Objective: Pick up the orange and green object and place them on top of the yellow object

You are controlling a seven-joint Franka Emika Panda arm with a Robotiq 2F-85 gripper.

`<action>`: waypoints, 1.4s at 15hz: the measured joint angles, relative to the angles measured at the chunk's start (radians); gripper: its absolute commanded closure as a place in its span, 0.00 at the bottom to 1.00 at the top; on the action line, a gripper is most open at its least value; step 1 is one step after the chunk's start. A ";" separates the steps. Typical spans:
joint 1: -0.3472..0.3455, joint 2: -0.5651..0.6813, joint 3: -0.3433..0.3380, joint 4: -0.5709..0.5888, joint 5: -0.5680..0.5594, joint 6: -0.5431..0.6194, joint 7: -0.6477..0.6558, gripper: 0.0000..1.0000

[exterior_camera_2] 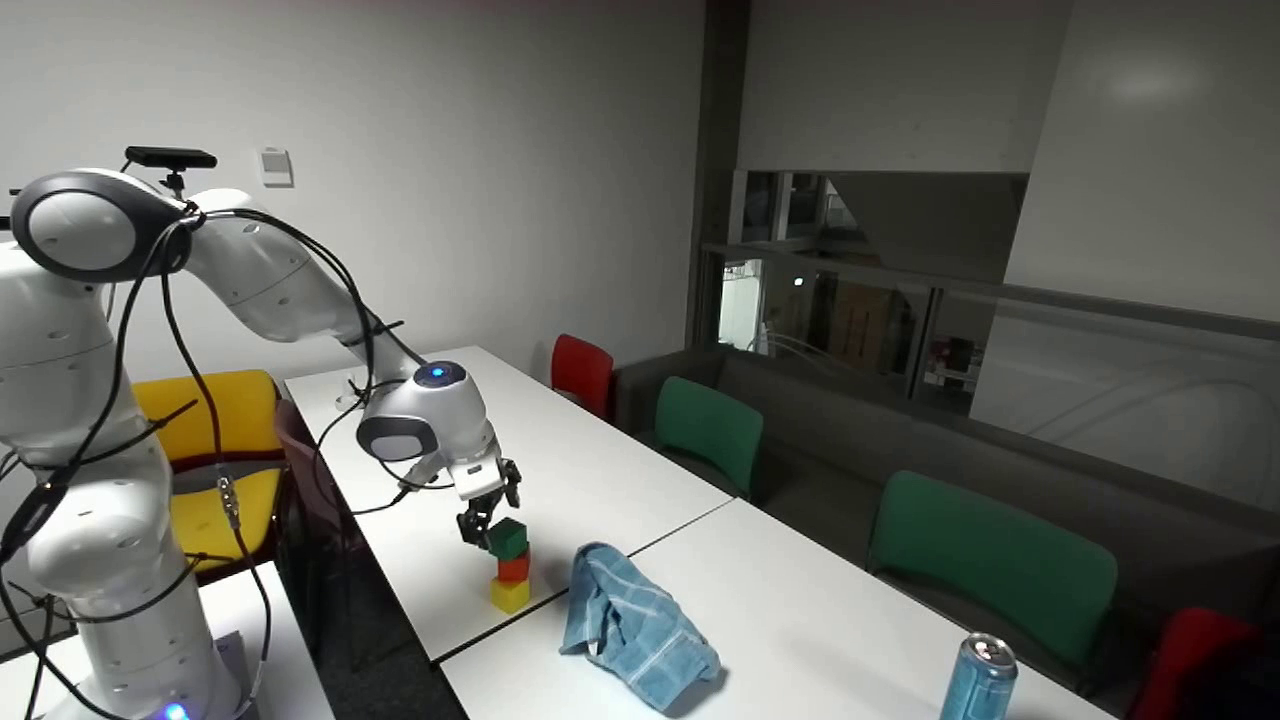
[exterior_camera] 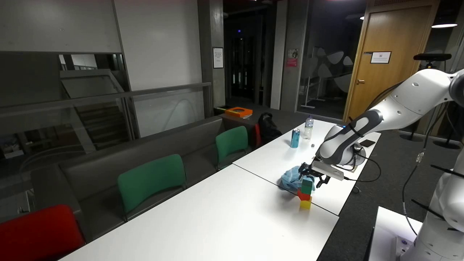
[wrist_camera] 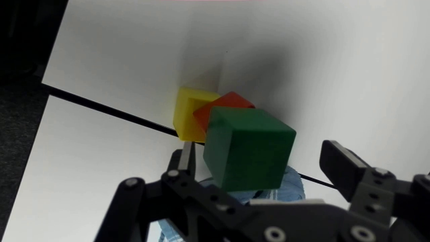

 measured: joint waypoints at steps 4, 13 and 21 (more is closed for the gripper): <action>-0.001 -0.025 0.000 -0.002 -0.004 0.012 0.000 0.00; -0.042 -0.234 0.084 -0.077 -0.030 0.132 0.000 0.00; -0.044 -0.231 0.085 -0.077 -0.031 0.132 0.000 0.00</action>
